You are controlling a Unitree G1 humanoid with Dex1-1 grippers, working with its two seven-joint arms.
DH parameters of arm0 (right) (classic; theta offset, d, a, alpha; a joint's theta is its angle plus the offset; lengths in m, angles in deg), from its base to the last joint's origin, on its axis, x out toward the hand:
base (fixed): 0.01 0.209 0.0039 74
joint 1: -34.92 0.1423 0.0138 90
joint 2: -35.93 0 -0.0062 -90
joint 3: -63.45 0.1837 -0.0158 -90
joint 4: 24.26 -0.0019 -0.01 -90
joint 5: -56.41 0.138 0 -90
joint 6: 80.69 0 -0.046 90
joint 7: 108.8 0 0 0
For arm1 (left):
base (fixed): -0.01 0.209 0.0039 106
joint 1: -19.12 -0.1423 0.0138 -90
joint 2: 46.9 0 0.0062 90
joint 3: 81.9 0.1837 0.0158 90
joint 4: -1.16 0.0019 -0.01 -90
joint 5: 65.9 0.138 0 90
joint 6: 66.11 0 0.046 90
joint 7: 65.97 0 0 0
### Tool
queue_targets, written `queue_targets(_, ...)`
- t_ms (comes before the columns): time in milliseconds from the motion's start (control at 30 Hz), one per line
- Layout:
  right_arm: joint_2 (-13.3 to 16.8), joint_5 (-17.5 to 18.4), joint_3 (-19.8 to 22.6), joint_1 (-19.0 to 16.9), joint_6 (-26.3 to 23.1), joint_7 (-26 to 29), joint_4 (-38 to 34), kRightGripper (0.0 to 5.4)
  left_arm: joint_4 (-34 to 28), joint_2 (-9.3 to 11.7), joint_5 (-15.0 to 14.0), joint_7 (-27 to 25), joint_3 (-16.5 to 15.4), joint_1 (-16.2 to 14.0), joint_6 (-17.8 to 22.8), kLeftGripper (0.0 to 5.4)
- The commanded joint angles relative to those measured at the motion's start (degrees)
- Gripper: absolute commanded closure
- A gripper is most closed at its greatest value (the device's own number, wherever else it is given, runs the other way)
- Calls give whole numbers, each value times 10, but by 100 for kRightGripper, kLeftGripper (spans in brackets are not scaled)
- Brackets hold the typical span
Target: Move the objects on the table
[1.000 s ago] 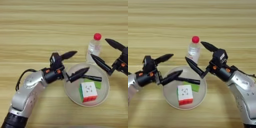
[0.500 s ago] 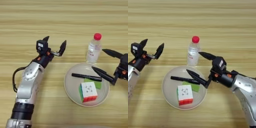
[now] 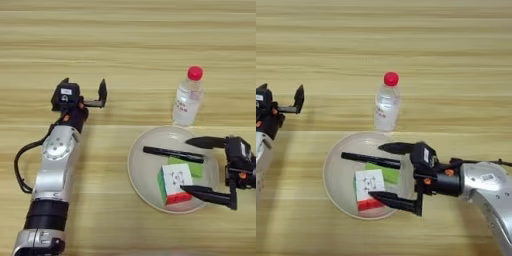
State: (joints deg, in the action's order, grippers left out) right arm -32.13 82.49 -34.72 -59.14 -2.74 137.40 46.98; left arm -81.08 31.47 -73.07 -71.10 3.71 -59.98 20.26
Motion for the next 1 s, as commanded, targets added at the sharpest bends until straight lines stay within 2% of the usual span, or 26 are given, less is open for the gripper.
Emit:
queue_targets(33, 13, 3, -19, 35, -19, 33, 22, 0, -5, -11, -1, 14, -11, -13, -12, 2)
queue_targets(233, 10, -32, -51, 73, -12, 54, 58, 0, -8, -15, -3, 21, -24, -20, -19, 2)
queue_targets(400, 4, -66, -79, 98, 2, 62, 84, 0, -10, -17, -4, 15, -22, -25, -16, 2)
queue_targets(733, -2, -106, -109, 108, 31, 60, 107, 0, -14, -15, -3, 13, -22, -27, -10, 2)
queue_targets(867, -5, -107, -111, 107, 34, 60, 109, 53, -12, -15, -1, 14, -22, -28, -12, 0)
queue_targets(1000, -8, -108, -112, 107, 36, 58, 109, 90, -12, -13, 13, 18, -18, -34, -29, 0)
